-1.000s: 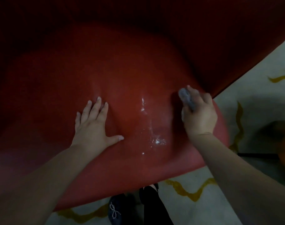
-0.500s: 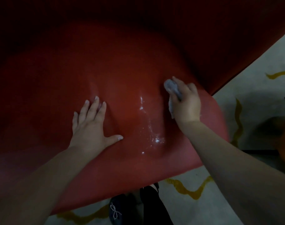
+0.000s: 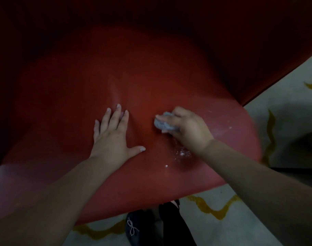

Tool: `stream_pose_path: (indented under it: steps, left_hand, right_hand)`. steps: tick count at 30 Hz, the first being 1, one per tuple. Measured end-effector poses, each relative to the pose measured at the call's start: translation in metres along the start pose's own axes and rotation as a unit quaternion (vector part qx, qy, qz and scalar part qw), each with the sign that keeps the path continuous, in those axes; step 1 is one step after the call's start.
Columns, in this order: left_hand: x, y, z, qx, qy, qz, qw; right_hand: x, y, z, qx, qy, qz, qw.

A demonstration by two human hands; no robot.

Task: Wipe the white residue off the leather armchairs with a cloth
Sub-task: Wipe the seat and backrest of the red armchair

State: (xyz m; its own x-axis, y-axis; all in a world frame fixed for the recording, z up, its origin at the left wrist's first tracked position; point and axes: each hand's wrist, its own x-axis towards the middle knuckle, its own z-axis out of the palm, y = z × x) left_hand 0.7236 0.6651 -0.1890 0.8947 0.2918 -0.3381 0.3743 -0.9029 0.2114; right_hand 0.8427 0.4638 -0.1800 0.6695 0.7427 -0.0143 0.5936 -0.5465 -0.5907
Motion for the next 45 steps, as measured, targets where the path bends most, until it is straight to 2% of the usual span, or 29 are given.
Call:
stream_pose_path:
  steps: [3,4,6,8,11,13,16,18,20,23,25,29,31,33,37,39,42,45]
  left_hand:
    - [0.0,0.001,-0.003,-0.001,-0.005,-0.004,1.0]
    - [0.001,0.001,-0.004,-0.003,-0.007,-0.006,1.0]
    - [0.001,0.001,-0.005,-0.004,-0.01,-0.004,1.0]
    - [0.001,-0.001,-0.004,-0.003,-0.008,-0.002,1.0]
    - [0.002,0.0,-0.002,0.003,-0.004,-0.003,1.0]
    - [0.004,0.001,0.0,0.015,-0.006,-0.004,1.0]
    - [0.003,0.001,0.002,0.023,-0.008,-0.008,1.0]
    - [0.004,0.001,0.002,0.023,-0.01,-0.009,1.0]
    - [0.004,0.001,0.001,0.024,-0.016,-0.009,1.0]
    - [0.005,0.001,0.002,0.026,-0.019,-0.01,0.999]
    - [0.005,0.0,0.003,0.022,-0.021,-0.009,0.999]
    - [0.004,0.0,0.003,0.017,-0.021,-0.01,1.0]
    - [0.004,0.001,0.002,0.018,-0.017,-0.011,1.0]
    - [0.004,0.002,0.0,0.02,-0.019,-0.007,1.0]
    - [0.003,0.001,-0.002,0.017,-0.021,0.0,1.0]
    - [0.003,0.001,-0.002,0.018,-0.026,0.006,0.999]
    - [-0.003,0.003,-0.004,0.017,-0.039,0.016,0.999]
    - [-0.016,0.004,-0.003,0.011,-0.049,0.038,0.998]
  right_hand:
    - [-0.028,-0.003,-0.001,0.032,-0.016,0.016,0.999]
    - [-0.033,-0.003,-0.002,0.046,0.01,0.035,0.998]
    - [-0.036,0.005,-0.008,0.054,0.118,0.095,0.987]
    - [-0.034,0.023,-0.021,0.051,0.214,0.195,0.956]
    - [-0.03,0.052,-0.03,-0.029,0.244,0.332,0.911]
    - [-0.024,0.045,-0.018,-0.053,0.226,0.316,0.92]
    - [-0.024,0.006,0.012,-0.008,0.176,0.2,0.964]
    - [-0.027,0.0,0.01,0.016,0.171,0.172,0.97]
    - [-0.032,0.016,-0.008,-0.007,0.197,0.185,0.963]
    - [-0.046,0.057,-0.04,-0.047,0.258,0.304,0.916]
    - [-0.052,0.06,-0.04,-0.035,0.248,0.357,0.9]
    - [-0.054,0.005,0.004,0.013,0.159,0.237,0.958]
    - [-0.053,-0.008,0.012,0.031,0.142,0.195,0.97]
    - [-0.054,0.003,0.004,0.003,0.175,0.214,0.961]
    - [-0.062,0.016,-0.001,-0.023,0.227,0.328,0.917]
    - [-0.06,-0.006,0.017,-0.014,0.216,0.311,0.925]
    - [-0.058,-0.035,0.034,0.019,0.199,0.238,0.95]
    - [-0.066,-0.016,0.019,0.006,0.227,0.278,0.933]
